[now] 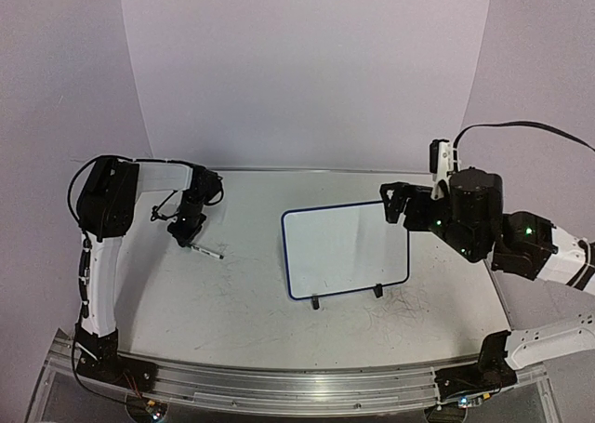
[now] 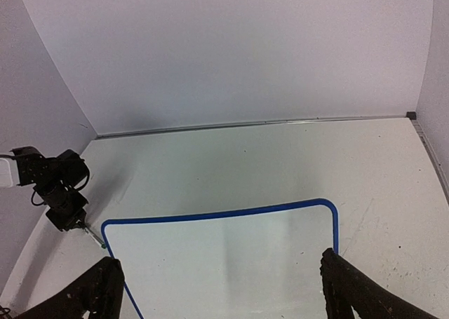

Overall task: Write a sentence on the whiteboard
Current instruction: Pick up the whiteboard marker from the corner of the board, then pass from the left arm to the right

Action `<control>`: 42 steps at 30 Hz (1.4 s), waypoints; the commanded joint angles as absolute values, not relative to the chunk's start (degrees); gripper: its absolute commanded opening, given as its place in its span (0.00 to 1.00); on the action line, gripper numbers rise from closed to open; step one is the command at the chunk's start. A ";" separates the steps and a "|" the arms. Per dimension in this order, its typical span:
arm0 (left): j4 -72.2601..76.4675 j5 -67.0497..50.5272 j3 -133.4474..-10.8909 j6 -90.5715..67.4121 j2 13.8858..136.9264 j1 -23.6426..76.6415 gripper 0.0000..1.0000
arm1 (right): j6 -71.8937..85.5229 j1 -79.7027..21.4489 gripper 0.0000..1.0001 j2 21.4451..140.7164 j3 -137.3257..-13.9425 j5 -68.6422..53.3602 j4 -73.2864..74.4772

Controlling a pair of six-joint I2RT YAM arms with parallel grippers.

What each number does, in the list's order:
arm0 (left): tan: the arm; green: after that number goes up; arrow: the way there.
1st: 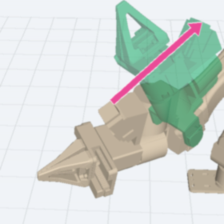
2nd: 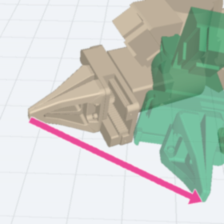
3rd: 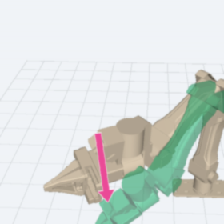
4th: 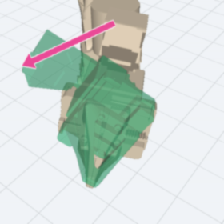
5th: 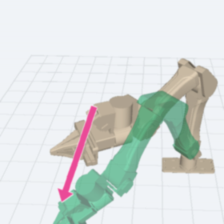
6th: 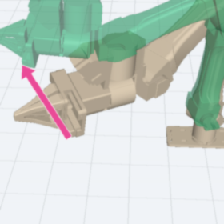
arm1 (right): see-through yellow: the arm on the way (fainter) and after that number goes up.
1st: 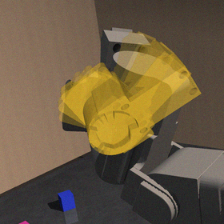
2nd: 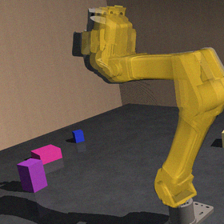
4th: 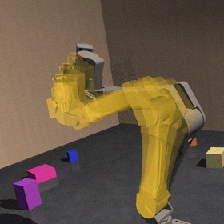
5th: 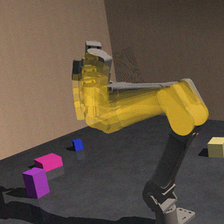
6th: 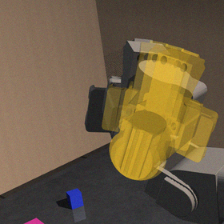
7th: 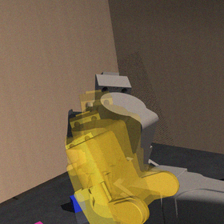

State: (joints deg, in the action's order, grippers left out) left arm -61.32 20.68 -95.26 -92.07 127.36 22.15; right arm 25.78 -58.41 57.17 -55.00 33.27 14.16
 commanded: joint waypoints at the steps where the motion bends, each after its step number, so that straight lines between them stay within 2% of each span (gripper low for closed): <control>1: -63.03 19.14 -95.37 -92.81 125.24 21.47 0.08 | 26.54 -58.24 0.98 53.23 -54.32 31.92 13.53; 5: -63.00 18.43 -95.03 -90.51 121.88 21.45 0.06 | 28.36 -58.26 0.98 51.26 -54.07 29.03 13.70; 10: -62.37 17.84 -92.66 -85.72 112.05 21.45 0.06 | 30.95 -58.27 0.98 51.61 -55.12 23.87 13.70; 15: -58.49 16.77 -87.46 -79.86 96.30 21.54 0.06 | 32.60 -58.22 0.98 56.30 -59.46 18.43 12.60; 21: -42.25 7.42 -73.57 -77.37 76.63 21.62 0.02 | 31.28 -58.36 0.98 64.81 -64.14 5.82 2.66; 27: -34.82 -1.28 -67.91 -76.93 70.79 21.83 0.00 | 32.85 -60.15 0.98 80.36 -72.00 -6.07 -10.67; 35: -28.47 -2.41 -60.36 -80.03 64.20 21.99 0.00 | 38.30 -62.18 0.98 107.63 -95.11 -9.36 -11.68; 42: -26.27 -2.62 -58.10 -80.36 63.06 21.97 0.00 | 41.72 -63.82 0.88 120.40 -107.40 -8.24 -9.56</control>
